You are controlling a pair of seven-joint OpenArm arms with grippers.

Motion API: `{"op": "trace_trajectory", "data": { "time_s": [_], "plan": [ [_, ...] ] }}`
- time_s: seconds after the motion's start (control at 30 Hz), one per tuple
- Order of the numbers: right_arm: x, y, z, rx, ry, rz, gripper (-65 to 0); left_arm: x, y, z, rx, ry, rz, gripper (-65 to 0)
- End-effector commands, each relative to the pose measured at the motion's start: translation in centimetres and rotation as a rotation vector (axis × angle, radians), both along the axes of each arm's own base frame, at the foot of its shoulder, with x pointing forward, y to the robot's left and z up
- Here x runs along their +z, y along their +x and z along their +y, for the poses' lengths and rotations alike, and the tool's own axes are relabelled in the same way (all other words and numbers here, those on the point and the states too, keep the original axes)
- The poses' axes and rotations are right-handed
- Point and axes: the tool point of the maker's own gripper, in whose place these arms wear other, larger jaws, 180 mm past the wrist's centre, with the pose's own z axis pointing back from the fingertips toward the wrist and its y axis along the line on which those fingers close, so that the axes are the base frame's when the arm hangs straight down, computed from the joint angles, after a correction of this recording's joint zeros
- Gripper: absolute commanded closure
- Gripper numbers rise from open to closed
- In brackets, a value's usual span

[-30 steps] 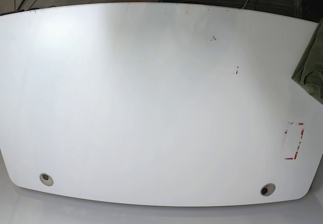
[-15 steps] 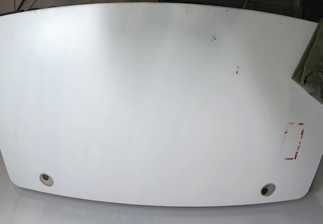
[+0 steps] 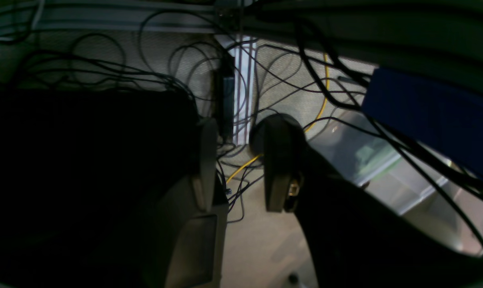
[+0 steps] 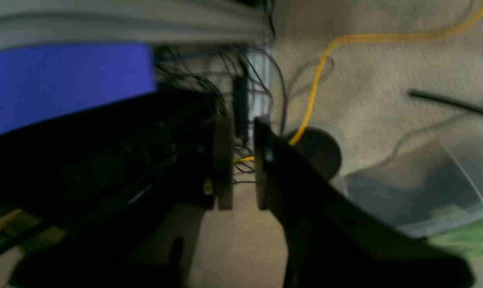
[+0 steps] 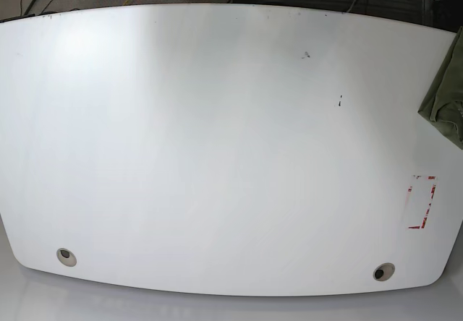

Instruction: Layout the t-shirt on the table in an organized manner, then fold the t-shirt properly

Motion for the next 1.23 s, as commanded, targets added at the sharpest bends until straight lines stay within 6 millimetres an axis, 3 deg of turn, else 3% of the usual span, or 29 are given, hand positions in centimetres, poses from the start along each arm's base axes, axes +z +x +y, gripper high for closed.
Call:
{"op": "trace_trajectory", "data": {
  "time_s": [0.0,0.13,0.27,0.53,0.83,1.2],
  "plan": [
    [-0.3,-0.1,-1.3,-0.020,-0.025,-0.001,-7.9,-0.7,-0.2,0.0,-0.009,0.011,0.030,-17.8],
    [-1.0,1.4,-1.1,-0.033,-0.019,-0.006,-8.4,-1.9,-0.1,0.4,0.002,0.058,0.067,-17.8],
    [-1.6,2.3,-1.3,-0.031,-0.017,0.009,-8.6,-2.8,1.6,0.9,-0.003,0.110,0.055,-18.1],
    [-2.5,4.3,-1.4,-0.045,-0.007,0.025,-8.6,-4.2,2.7,1.6,0.003,0.196,0.089,-18.1],
    [-3.3,5.5,-2.2,-0.059,-0.064,0.036,-8.7,-4.6,3.9,1.6,0.016,0.218,0.103,-17.8],
    [-3.5,6.2,-1.8,-0.063,-0.063,0.027,-8.7,-4.6,3.8,1.3,0.016,0.215,0.106,-18.1]
  ]
}}
